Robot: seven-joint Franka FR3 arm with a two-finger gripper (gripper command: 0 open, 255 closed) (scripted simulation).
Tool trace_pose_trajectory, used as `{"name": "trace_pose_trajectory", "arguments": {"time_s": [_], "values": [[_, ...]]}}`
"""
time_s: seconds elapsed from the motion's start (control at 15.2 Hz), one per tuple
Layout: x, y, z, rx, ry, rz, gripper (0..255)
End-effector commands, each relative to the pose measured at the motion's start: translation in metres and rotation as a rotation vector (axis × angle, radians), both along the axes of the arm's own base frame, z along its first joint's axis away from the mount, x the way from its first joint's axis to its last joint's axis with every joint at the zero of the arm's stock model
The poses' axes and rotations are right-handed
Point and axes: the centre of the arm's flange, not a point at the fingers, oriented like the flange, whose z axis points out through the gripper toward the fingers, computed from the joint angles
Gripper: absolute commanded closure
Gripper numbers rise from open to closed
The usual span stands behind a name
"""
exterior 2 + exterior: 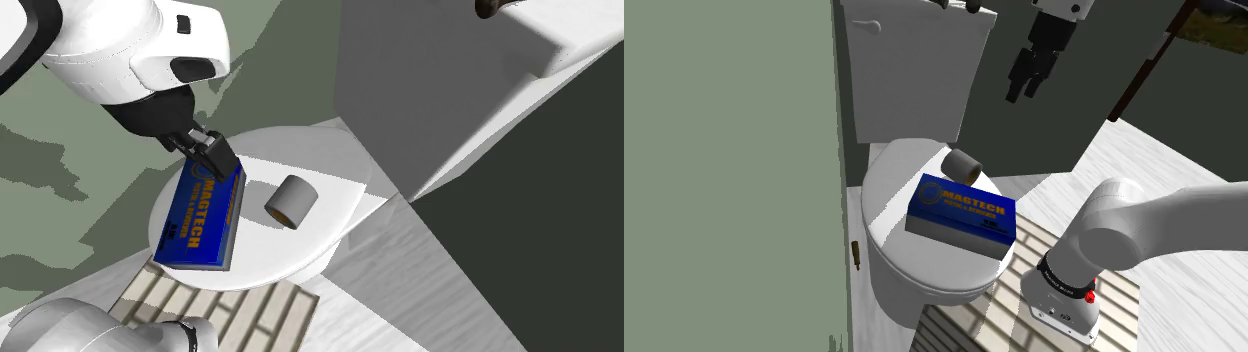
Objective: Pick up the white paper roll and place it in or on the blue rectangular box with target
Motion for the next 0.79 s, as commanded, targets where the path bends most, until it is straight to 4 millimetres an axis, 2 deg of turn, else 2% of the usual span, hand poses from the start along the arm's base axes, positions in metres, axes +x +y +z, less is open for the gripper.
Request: {"name": "trace_pose_trajectory", "arguments": {"time_s": [0.0,0.73], "values": [[0.000,0.000,0.000,0.000,0.000,0.000,0],[0.119,-0.048,-0.104,0.013,0.185,-0.074,0]]}}
